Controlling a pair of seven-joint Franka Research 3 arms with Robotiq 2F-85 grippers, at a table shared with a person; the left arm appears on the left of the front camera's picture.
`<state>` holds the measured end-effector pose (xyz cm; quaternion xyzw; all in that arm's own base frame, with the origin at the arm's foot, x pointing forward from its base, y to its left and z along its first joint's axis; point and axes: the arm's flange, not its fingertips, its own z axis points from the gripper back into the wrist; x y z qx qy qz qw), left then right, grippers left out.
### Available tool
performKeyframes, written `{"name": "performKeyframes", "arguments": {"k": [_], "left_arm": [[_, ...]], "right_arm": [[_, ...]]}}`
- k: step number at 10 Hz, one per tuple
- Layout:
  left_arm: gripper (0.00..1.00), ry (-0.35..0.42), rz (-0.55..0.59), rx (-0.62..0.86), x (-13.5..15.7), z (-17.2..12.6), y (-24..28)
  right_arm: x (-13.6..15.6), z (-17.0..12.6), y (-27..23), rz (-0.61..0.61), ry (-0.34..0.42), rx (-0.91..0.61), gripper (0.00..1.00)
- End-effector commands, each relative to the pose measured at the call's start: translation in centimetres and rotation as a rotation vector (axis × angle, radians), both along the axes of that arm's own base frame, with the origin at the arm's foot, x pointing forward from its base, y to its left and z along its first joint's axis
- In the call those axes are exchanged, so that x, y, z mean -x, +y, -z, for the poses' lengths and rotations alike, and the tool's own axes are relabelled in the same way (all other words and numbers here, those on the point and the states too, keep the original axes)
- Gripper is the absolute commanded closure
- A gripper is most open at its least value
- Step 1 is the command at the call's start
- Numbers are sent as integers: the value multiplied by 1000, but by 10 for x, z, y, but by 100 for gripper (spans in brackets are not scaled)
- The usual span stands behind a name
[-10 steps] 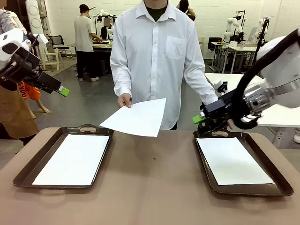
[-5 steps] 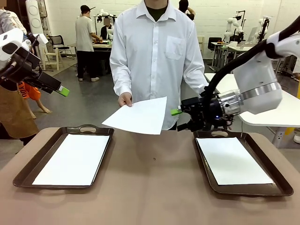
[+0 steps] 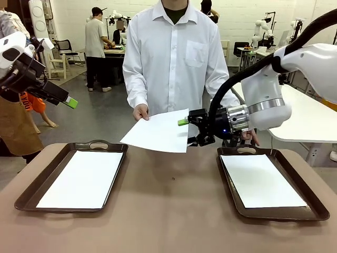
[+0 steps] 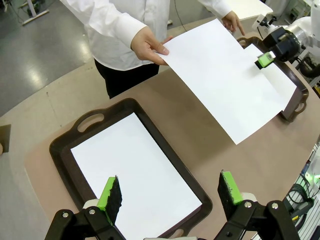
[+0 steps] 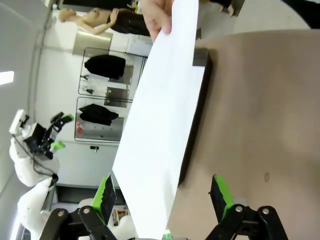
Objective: Sort the A4 documents.
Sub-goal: Receive the A4 Paper.
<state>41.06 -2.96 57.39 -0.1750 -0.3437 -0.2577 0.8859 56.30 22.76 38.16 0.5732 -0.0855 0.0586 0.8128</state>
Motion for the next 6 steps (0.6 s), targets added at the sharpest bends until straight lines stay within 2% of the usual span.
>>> {"name": "performKeyframes", "arguments": {"k": [1,6], "left_arm": [[0,0,-2,-6,0,0,-1],[0,0,-2,-6,0,0,-1]], "right_arm": [[-18,1,12,64,36,-42,0],[-30,12,12,85,102,-107,0]]}}
